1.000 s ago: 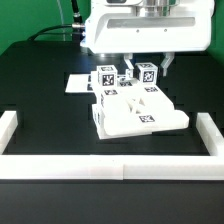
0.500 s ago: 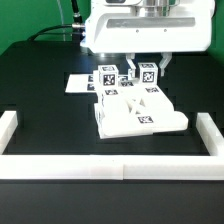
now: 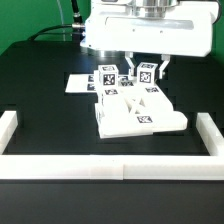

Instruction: Assemble chair

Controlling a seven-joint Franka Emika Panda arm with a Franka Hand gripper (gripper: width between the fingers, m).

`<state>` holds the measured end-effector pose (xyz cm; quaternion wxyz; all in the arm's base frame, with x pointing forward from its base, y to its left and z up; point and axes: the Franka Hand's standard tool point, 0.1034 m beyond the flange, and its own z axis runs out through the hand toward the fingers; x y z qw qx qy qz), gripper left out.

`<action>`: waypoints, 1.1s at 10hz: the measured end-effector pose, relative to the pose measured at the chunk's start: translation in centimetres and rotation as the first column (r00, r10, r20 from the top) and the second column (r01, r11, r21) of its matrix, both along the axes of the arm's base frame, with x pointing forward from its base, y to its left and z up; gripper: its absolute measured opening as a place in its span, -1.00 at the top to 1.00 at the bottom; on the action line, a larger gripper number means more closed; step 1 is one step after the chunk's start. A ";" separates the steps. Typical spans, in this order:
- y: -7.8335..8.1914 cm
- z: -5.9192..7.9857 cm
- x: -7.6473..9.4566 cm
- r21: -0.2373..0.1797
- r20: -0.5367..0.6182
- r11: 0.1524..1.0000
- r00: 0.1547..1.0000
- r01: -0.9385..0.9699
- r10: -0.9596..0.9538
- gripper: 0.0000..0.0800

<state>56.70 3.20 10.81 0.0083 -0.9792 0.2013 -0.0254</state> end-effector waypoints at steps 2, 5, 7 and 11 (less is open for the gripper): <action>0.0 0.0 0.0 0.008 -0.002 0.993 0.993 0.121 -0.121 0.32; 0.2 0.0 0.0 0.029 -0.008 0.942 0.942 0.336 -0.336 0.32; 0.4 0.0 0.0 0.050 -0.021 0.859 0.860 0.510 -0.510 0.32; 0.7 0.0 0.1 0.073 -0.045 0.716 0.719 0.695 -0.693 0.32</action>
Offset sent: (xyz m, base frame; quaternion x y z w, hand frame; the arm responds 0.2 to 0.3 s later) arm 0.0000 0.0000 0.0000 0.0000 0.0000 0.1296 0.9916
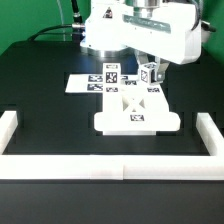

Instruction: Assemble chair

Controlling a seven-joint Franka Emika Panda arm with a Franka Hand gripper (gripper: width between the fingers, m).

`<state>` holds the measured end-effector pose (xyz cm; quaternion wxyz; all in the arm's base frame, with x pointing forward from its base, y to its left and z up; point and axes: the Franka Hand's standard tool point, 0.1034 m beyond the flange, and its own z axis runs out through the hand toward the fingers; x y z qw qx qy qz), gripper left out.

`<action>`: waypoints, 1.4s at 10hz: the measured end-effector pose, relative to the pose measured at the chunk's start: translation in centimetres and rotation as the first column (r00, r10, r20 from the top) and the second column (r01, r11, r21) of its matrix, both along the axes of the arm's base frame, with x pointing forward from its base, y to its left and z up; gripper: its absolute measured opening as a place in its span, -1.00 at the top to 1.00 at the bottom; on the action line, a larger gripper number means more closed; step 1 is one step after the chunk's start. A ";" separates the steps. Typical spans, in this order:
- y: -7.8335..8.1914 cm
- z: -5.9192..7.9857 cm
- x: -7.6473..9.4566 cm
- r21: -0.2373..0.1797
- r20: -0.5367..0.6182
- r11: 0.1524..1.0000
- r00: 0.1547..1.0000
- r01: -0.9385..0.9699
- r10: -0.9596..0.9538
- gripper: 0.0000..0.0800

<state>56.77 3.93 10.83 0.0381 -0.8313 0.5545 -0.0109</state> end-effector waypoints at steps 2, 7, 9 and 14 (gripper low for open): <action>0.1 0.0 0.0 0.014 -0.005 0.995 0.995 0.101 -0.101 0.32; 0.5 0.2 0.1 0.021 -0.028 0.999 0.999 0.028 -0.027 -0.59; 0.5 0.2 0.1 0.013 -0.013 0.989 0.989 -0.148 0.148 -0.62; 0.5 0.3 0.2 -0.044 -0.030 0.831 0.832 -0.555 0.554 -0.62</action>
Offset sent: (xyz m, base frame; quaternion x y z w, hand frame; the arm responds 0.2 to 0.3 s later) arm 0.0000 0.0000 0.0000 0.0000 0.0000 0.0000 1.0000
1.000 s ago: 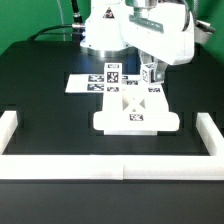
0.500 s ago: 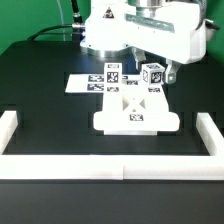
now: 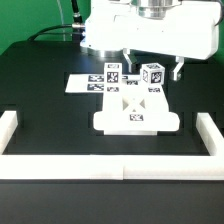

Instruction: Assemble chair

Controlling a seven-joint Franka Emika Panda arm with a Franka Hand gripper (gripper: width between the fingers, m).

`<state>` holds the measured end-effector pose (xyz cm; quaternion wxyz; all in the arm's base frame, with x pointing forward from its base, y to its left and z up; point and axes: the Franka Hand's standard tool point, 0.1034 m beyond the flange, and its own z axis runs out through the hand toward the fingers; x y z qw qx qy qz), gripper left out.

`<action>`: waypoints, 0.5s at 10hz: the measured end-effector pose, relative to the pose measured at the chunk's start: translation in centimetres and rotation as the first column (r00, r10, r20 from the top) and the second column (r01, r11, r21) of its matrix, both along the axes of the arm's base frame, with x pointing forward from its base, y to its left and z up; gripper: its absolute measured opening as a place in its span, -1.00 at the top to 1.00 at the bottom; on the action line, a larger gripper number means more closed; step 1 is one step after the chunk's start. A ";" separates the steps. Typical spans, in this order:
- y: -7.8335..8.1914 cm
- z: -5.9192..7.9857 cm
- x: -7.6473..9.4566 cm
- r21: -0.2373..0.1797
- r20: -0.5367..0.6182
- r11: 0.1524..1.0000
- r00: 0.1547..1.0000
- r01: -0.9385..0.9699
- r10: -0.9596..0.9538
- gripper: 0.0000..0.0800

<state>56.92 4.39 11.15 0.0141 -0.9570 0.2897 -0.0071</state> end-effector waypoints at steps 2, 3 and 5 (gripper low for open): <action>0.1 0.2 0.3 -0.010 0.006 0.986 0.986 -0.167 0.167 -0.62; 0.0 0.2 0.3 -0.018 0.005 0.965 0.965 -0.262 0.262 -0.62; 0.0 0.3 0.3 -0.030 0.003 0.915 0.916 -0.402 0.402 -0.62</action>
Offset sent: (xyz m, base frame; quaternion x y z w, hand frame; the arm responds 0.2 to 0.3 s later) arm 0.0055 -0.0002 0.0036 -0.0362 0.0013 -0.2649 0.9636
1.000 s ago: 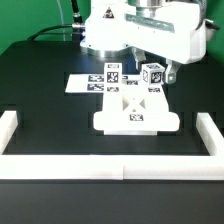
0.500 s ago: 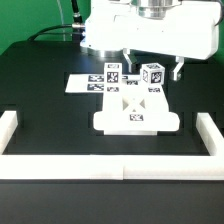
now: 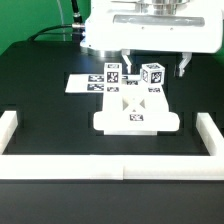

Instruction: Assemble chair

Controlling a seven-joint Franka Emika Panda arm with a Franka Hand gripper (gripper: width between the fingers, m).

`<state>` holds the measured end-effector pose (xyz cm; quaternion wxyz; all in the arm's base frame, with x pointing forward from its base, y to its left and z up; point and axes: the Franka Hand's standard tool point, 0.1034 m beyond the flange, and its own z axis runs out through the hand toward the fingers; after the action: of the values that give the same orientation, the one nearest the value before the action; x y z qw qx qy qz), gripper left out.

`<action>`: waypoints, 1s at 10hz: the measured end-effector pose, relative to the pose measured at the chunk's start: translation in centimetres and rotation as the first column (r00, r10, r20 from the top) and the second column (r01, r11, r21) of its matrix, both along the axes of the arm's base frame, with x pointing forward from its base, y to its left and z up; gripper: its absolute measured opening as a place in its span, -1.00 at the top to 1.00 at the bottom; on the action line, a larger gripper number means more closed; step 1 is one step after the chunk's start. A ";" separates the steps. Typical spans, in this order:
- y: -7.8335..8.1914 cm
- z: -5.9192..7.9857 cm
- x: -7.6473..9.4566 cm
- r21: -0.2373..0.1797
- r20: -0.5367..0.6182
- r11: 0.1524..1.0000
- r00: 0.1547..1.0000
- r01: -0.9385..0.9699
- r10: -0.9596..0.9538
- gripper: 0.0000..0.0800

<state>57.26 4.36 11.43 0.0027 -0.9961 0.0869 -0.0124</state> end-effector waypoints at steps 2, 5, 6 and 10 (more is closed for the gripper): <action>-0.1 0.0 0.0 -0.003 0.000 0.998 0.998 -0.065 0.065 -0.62; -0.1 0.0 0.0 -0.003 0.001 0.998 0.998 -0.063 0.063 0.16; -0.1 0.0 0.0 -0.003 0.001 0.998 0.998 -0.063 0.063 0.29; 0.0 0.0 0.0 0.003 0.001 0.998 0.998 0.063 -0.063 0.29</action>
Offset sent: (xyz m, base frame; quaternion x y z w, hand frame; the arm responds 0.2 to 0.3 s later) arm 0.0000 0.0000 0.0000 0.0000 0.0000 0.0000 1.0000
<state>57.28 4.35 11.43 0.0037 -0.9929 0.1183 -0.0127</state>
